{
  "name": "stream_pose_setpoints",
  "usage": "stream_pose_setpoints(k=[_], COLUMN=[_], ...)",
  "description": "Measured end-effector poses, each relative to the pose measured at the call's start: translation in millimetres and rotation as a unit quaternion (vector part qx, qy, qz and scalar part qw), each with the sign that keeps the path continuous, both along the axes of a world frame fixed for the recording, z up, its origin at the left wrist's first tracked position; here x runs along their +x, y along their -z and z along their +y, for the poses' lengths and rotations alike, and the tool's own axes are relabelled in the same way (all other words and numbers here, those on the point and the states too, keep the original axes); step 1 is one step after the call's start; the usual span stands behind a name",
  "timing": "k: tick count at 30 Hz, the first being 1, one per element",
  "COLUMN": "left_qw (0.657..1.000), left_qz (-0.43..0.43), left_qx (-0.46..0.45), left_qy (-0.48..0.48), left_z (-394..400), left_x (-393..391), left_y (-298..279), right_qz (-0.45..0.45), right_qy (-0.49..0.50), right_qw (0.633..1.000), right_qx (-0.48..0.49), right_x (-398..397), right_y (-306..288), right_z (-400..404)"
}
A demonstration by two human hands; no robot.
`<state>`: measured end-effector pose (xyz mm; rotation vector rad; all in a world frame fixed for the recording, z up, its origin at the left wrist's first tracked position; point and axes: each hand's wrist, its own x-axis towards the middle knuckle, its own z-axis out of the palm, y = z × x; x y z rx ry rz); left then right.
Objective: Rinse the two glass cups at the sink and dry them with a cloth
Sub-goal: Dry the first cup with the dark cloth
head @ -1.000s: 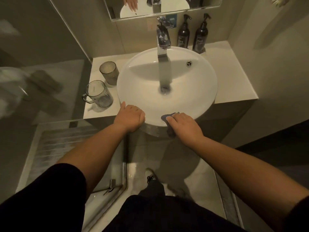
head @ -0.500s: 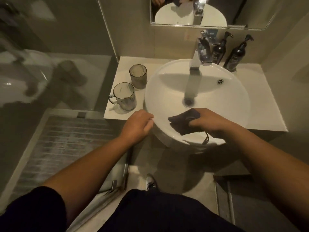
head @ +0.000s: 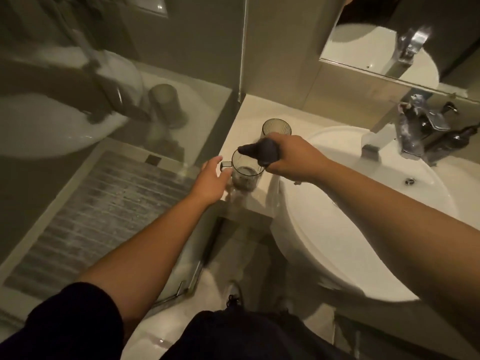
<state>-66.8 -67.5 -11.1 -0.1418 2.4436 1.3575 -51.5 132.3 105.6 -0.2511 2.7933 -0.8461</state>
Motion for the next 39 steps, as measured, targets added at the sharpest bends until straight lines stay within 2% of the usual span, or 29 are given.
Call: stream_pose_setpoints(k=[3,5,11,16,20,22,24,26,28,29,33,36,39], left_qw=[0.999,0.999,0.998,0.998,0.997,0.994,0.986,0.951,0.891,0.868,0.838,0.842,0.855], left_qz=[0.007,0.018,0.008,-0.013,-0.004,0.018,-0.005,-0.119,-0.247,-0.282,-0.291,-0.272,-0.269], left_qx=[0.042,0.048,0.051,0.066,0.079,0.111,0.164,0.272,0.374,0.404,0.446,0.447,0.429], left_qy=[-0.002,-0.004,0.026,0.008,0.013,0.007,-0.035,-0.082,-0.073,-0.060,-0.118,-0.132,-0.112], left_z=[-1,-2,-7,-1,4,7,11,17,26,33,69,80,86], left_x=[-4,-5,-5,-3,4,10,16,19,19,18,20,22,28], left_y=[5,8,9,2,-12,-27,-42,-57,-69,-74,-100,-101,-104], right_qz=[0.020,-0.029,-0.074,-0.039,-0.025,-0.026,-0.014,0.009,0.027,0.032,0.038,-0.057,-0.160], right_qy=[-0.158,-0.226,-0.280,-0.288,-0.268,-0.250,-0.237,-0.223,-0.207,-0.199,-0.158,-0.151,-0.169], right_qw=[0.973,0.941,0.913,0.906,0.931,0.950,0.963,0.970,0.975,0.977,0.986,0.986,0.962], right_qx=[0.168,0.250,0.288,0.309,0.246,0.184,0.126,0.092,0.072,0.066,0.028,-0.049,-0.144], right_x=[-23,-29,-41,-47,-35,-21,-6,7,18,23,37,50,63], right_y=[24,39,60,72,62,46,21,-7,-31,-41,-68,-89,-97], right_z=[-19,-28,-38,-43,-26,-12,1,14,22,24,33,41,48])
